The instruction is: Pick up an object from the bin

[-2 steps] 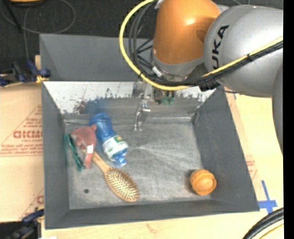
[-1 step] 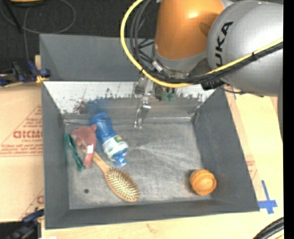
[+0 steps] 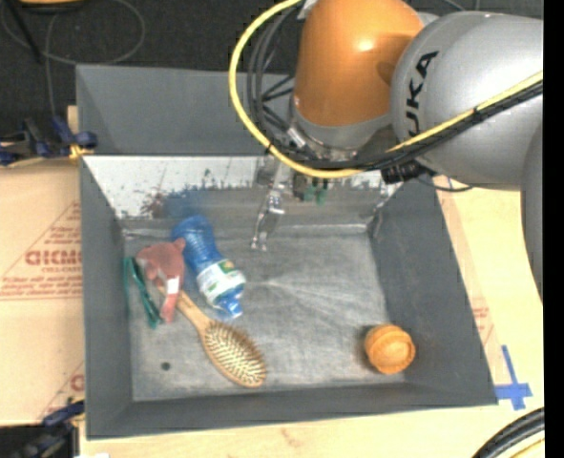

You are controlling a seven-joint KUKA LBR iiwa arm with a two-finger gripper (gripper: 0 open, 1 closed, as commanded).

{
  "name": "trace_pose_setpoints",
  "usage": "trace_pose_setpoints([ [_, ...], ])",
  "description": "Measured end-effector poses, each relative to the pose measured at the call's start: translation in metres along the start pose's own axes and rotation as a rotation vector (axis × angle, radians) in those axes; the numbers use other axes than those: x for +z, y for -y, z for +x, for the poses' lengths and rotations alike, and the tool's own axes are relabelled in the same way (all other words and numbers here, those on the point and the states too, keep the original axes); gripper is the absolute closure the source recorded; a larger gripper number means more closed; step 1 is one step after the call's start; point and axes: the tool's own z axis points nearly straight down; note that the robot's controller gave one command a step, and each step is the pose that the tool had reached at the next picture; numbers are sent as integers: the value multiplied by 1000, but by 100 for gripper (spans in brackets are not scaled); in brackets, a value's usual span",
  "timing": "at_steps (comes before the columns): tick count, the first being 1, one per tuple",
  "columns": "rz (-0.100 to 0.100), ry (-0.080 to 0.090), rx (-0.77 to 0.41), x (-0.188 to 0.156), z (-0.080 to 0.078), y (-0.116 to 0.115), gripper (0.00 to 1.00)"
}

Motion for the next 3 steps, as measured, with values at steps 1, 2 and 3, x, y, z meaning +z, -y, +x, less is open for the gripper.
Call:
trace_pose_setpoints([
  [1,6,-10,2,65,12,7,0],
  [2,7,-14,80,97,4,-21,0],
  [3,5,-11,-49,137,10,-34,0],
])
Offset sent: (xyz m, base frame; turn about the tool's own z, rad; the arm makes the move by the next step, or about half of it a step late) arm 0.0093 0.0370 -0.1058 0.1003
